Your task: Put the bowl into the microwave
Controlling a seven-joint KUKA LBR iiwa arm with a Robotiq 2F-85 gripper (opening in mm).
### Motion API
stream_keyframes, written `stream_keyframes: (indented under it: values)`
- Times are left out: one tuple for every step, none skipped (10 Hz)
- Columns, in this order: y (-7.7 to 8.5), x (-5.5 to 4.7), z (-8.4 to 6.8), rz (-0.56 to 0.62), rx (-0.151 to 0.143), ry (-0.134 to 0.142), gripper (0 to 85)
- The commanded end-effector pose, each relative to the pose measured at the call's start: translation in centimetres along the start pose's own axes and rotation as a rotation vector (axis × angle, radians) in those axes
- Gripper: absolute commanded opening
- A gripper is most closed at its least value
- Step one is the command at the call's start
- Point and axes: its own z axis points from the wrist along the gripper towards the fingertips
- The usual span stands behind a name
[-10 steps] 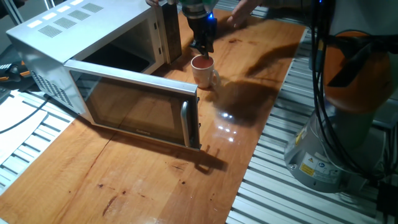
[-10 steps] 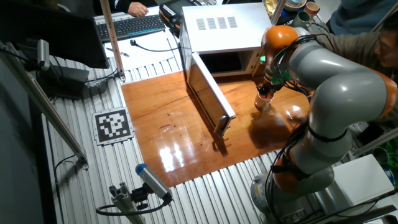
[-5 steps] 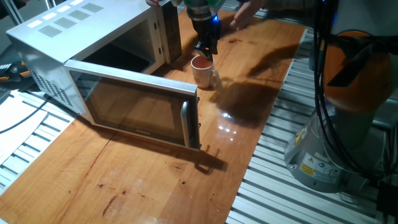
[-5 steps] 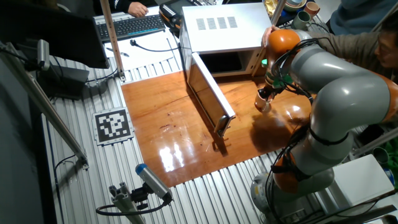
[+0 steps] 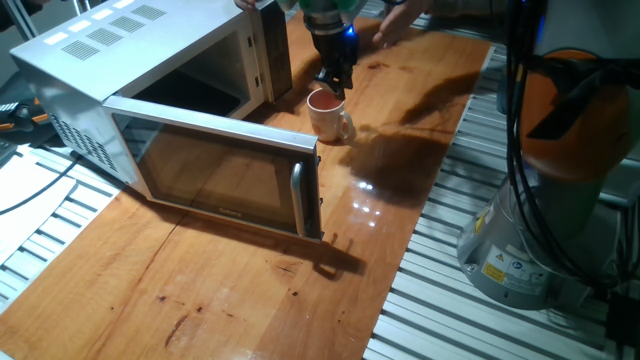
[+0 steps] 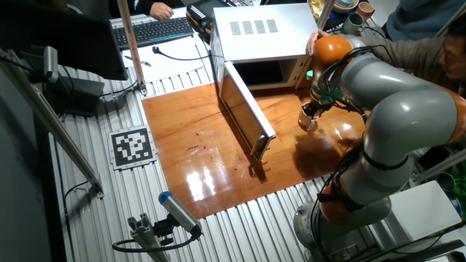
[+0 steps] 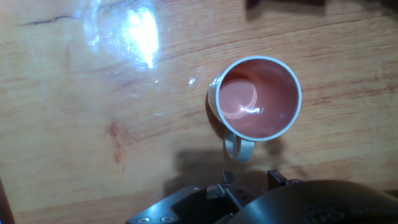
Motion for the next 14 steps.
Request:
stream_keyframes:
  values:
    - [0.0, -0.1, 0.1, 0.0, 0.0, -0.001, 34.0]
    - [0.0, 0.0, 0.1, 0.0, 0.0, -0.002, 34.0]
    - [0.1, 0.0, 0.2, 0.0, -0.002, -0.002, 34.0]
    - [0.1, 0.0, 0.4, 0.001, -0.002, -0.002, 34.0]
    - [0.2, 0.1, 0.6, 0.001, -0.003, -0.002, 34.0]
    - [0.2, 0.1, 0.9, 0.001, -0.003, -0.005, 34.0]
    - [0.3, 0.2, 1.2, 0.001, -0.005, -0.01, 34.0]
    - [0.3, 0.3, 1.6, 0.001, -0.009, -0.012, 34.0]
    - [0.3, 0.3, 1.8, 0.001, -0.01, -0.014, 34.0]
    - [0.3, 0.3, 2.0, 0.001, -0.012, -0.015, 34.0]
    - [0.3, 0.2, 2.2, -0.001, -0.013, -0.015, 34.0]
    - [0.3, 0.1, 2.2, -0.001, -0.015, -0.015, 34.0]
    - [0.3, 0.0, 2.3, -0.002, -0.015, -0.015, 34.0]
    - [0.3, -0.1, 2.5, -0.002, -0.015, -0.018, 34.0]
